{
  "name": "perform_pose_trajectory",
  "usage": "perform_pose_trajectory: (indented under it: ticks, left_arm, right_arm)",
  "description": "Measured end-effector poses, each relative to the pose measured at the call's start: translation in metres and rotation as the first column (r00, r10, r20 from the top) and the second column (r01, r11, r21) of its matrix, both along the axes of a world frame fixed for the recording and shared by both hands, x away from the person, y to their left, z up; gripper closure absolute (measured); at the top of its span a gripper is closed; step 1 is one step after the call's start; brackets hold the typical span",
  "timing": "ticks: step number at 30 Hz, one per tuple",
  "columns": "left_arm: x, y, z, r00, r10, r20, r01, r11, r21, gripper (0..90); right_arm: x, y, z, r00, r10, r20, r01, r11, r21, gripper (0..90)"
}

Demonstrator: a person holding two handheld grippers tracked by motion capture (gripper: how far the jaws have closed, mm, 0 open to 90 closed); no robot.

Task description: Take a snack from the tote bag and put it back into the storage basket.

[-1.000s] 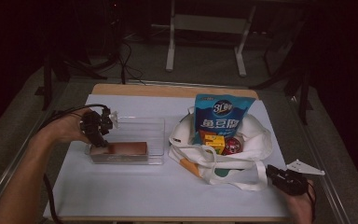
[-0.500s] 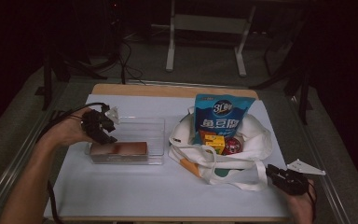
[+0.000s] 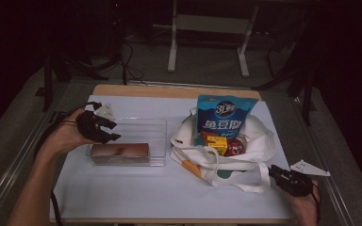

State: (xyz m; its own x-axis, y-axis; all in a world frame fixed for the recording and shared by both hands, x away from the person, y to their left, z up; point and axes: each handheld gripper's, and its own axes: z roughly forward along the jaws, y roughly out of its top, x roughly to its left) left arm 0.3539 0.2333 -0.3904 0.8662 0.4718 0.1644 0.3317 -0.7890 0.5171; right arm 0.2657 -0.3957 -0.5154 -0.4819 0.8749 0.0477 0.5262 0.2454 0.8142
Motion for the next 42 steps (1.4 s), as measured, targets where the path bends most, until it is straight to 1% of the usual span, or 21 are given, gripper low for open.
perform_pose_trajectory:
  ticks: [1, 2, 3, 5, 6, 11, 12, 13, 15, 16, 18, 22, 28, 29, 30, 31, 33, 42]
  left_arm:
    - [-0.001, 0.001, 0.001, 1.0, -0.001, 0.0, 0.001, 1.0, -0.008, 53.2]
    - [-0.002, 0.001, 0.002, 1.0, -0.005, 0.007, 0.005, 1.0, -0.004, 53.8]
    - [-0.003, 0.001, 0.002, 1.0, 0.001, 0.007, -0.001, 0.9999, -0.01, 53.7]
    - [-0.005, 0.0, 0.003, 0.9999, -0.008, 0.009, 0.008, 0.9999, -0.011, 53.7]
    - [-0.007, -0.001, 0.002, 0.9999, -0.004, 0.014, 0.004, 0.9998, -0.017, 53.7]
    - [-0.011, -0.004, 0.002, 0.9998, -0.011, 0.02, 0.011, 0.9995, -0.029, 53.0]
    - [-0.012, -0.004, 0.001, 0.9996, -0.017, 0.025, 0.018, 0.9992, -0.037, 53.0]
    - [-0.012, -0.005, 0.001, 0.9997, -0.022, 0.015, 0.022, 0.9987, -0.045, 53.3]
    - [-0.014, -0.006, -0.001, 0.9994, -0.025, 0.024, 0.026, 0.9988, -0.043, 54.1]
    - [-0.013, -0.006, -0.002, 0.9994, -0.03, 0.02, 0.031, 0.9987, -0.041, 54.1]
    - [-0.014, -0.008, -0.004, 0.9992, -0.031, 0.025, 0.032, 0.9987, -0.04, 54.7]
    - [-0.015, -0.011, -0.006, 0.9989, -0.033, 0.034, 0.034, 0.9991, -0.024, 57.5]
    - [-0.016, -0.012, -0.009, 0.9991, -0.029, 0.03, 0.031, 0.9988, -0.037, 57.5]
    - [-0.016, -0.012, -0.009, 0.9991, -0.029, 0.03, 0.031, 0.9988, -0.037, 57.4]
    - [-0.015, -0.012, -0.012, 0.9994, -0.021, 0.028, 0.022, 0.999, -0.038, 57.4]
    - [-0.015, -0.012, -0.013, 0.9995, -0.02, 0.026, 0.021, 0.9989, -0.041, 56.8]
    - [-0.015, -0.013, -0.015, 0.9995, -0.02, 0.024, 0.021, 0.9989, -0.042, 56.8]
    - [-0.015, -0.018, -0.021, 0.9994, -0.021, 0.027, 0.022, 0.9989, -0.041, 56.9]
  right_arm:
    - [0.0, 0.0, 0.001, 1.0, -0.002, 0.002, 0.002, 1.0, 0.002, 72.3]
    - [0.0, -0.001, 0.002, 1.0, -0.004, 0.005, 0.004, 1.0, 0.001, 72.6]
    - [0.0, -0.001, 0.004, 1.0, -0.005, 0.007, 0.005, 1.0, 0.001, 72.6]
    - [0.0, -0.001, 0.006, 0.9999, -0.008, 0.012, 0.008, 1.0, 0.002, 72.7]
    - [0.0, -0.001, 0.007, 0.9999, -0.006, 0.015, 0.006, 1.0, 0.001, 72.7]
    - [-0.003, -0.001, 0.014, 0.9997, 0.001, 0.023, 0.0, 1.0, -0.019, 73.1]
    - [-0.003, -0.001, 0.016, 0.9997, 0.002, 0.026, -0.001, 1.0, -0.022, 73.2]
    - [-0.004, -0.002, 0.021, 0.9994, 0.004, 0.034, -0.003, 1.0, -0.029, 73.6]
    - [-0.005, -0.003, 0.025, 0.9991, 0.011, 0.04, -0.01, 0.999, -0.033, 73.9]
    - [-0.005, -0.003, 0.027, 0.999, 0.012, 0.044, -0.011, 0.999, -0.035, 74.0]
    - [-0.004, -0.003, 0.03, 0.9988, 0.013, 0.047, -0.012, 0.999, -0.04, 74.1]
    - [-0.004, -0.003, 0.037, 0.998, 0.02, 0.06, -0.018, 0.999, -0.045, 74.3]
    - [-0.004, 0.0, 0.052, 0.9953, 0.04, 0.088, -0.036, 0.998, -0.048, 74.3]
    - [-0.004, 0.0, 0.052, 0.9953, 0.04, 0.088, -0.036, 0.998, -0.048, 74.3]
    - [-0.004, 0.0, 0.054, 0.9948, 0.043, 0.092, -0.038, 0.998, -0.051, 74.2]
    - [-0.002, 0.002, 0.059, 0.9939, 0.053, 0.097, -0.048, 0.997, -0.062, 74.2]
    - [0.0, 0.004, 0.062, 0.9928, 0.062, 0.102, -0.055, 0.996, -0.072, 74.1]
    - [0.004, 0.014, 0.075, 0.9868, 0.102, 0.126, -0.09, 0.991, -0.096, 73.9]
